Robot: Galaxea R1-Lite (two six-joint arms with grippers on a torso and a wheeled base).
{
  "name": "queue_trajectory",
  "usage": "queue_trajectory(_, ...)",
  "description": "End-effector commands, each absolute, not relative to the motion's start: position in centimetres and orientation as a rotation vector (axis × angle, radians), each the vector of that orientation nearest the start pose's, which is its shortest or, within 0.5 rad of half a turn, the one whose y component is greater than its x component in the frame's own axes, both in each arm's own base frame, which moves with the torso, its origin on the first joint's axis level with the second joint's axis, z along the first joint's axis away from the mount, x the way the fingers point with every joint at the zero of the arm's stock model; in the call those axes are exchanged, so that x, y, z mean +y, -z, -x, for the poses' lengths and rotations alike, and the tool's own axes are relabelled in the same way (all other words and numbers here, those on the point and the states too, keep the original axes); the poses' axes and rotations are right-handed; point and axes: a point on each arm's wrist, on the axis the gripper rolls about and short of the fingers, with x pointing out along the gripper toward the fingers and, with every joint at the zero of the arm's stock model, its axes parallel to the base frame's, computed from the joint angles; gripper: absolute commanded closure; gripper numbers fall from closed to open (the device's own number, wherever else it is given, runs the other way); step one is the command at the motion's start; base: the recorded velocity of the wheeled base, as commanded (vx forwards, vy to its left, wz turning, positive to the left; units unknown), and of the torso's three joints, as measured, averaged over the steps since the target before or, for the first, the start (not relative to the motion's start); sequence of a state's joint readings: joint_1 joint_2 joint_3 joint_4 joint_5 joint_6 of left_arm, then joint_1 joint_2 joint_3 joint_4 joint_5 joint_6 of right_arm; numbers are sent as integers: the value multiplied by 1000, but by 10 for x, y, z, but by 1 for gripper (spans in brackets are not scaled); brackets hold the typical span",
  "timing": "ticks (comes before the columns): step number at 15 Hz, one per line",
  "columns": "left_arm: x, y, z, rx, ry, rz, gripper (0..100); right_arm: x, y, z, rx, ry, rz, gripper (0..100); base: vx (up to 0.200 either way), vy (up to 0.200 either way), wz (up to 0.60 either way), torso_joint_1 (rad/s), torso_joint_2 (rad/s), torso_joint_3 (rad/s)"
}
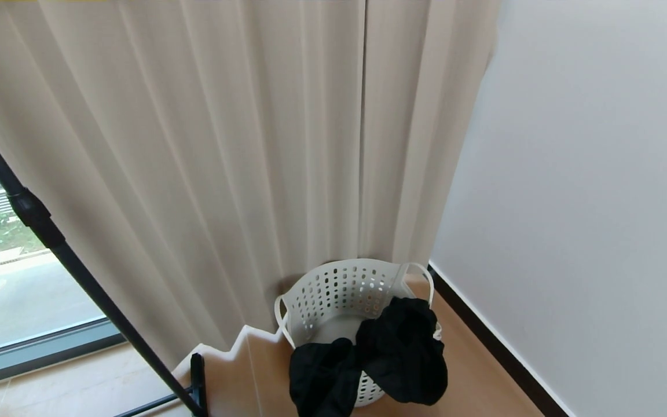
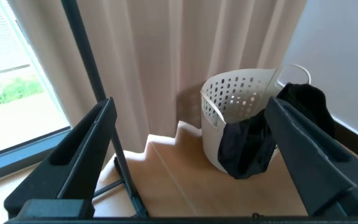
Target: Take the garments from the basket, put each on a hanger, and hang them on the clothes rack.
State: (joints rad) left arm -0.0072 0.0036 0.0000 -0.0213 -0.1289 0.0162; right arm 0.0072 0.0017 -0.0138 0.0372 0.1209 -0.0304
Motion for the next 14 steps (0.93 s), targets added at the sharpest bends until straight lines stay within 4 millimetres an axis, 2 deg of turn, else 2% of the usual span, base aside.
queue_trajectory(1, -3, -78, 23, -19, 136, -16, 0, 3, -76, 24, 23, -129, 29, 0, 0, 0, 0, -12, 2, -193)
queue_trajectory(14, -3, -78, 23, -18, 135, -16, 0, 3, -76, 24, 23, -129, 29, 0, 0, 0, 0, 1, 3, -198)
